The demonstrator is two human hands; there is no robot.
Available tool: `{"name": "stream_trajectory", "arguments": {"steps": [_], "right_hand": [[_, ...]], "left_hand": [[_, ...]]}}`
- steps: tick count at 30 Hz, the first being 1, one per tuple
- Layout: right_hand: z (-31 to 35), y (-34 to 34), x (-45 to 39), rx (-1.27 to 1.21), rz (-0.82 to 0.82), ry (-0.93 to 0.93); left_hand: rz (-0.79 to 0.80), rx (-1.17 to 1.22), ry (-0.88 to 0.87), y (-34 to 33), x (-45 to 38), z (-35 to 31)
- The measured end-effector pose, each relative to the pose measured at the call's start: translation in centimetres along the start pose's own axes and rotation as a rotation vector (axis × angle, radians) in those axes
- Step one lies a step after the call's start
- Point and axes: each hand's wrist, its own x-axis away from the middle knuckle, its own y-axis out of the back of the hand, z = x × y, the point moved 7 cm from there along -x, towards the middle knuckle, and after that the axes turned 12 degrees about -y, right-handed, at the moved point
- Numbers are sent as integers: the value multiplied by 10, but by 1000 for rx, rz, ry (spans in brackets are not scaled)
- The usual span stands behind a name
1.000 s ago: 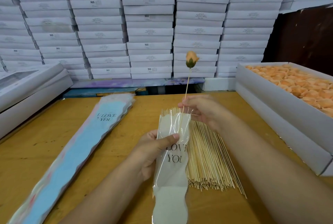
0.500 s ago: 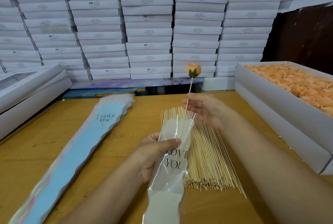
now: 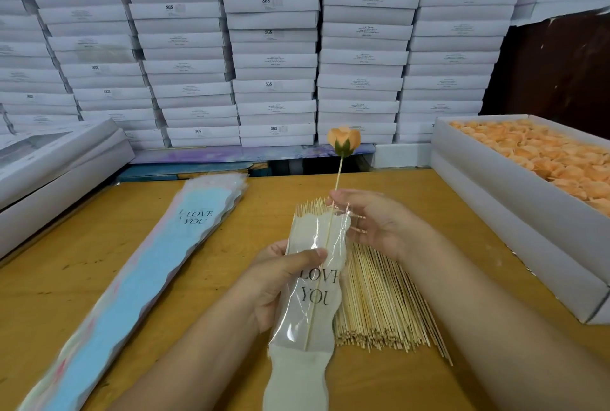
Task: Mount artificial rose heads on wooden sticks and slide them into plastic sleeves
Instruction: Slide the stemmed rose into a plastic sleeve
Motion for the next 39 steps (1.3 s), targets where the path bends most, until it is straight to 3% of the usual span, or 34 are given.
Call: {"name": "stream_trajectory", "arguments": {"steps": [6, 14, 31, 34, 39], "right_hand": [[-6, 5, 0, -42, 59, -40], [16, 26, -5, -151, -27, -13], [-6, 9, 9, 93, 26, -117], [4, 13, 8, 39, -11, -63], [26, 21, 6, 115, -128, 204]], "left_hand": [[66, 8, 12, -7, 2, 3], [110, -11, 68, -11, 4, 12], [87, 5, 16, -9, 3, 3], [98, 16, 26, -11, 4, 4], [116, 11, 31, -13, 4, 5]]}}
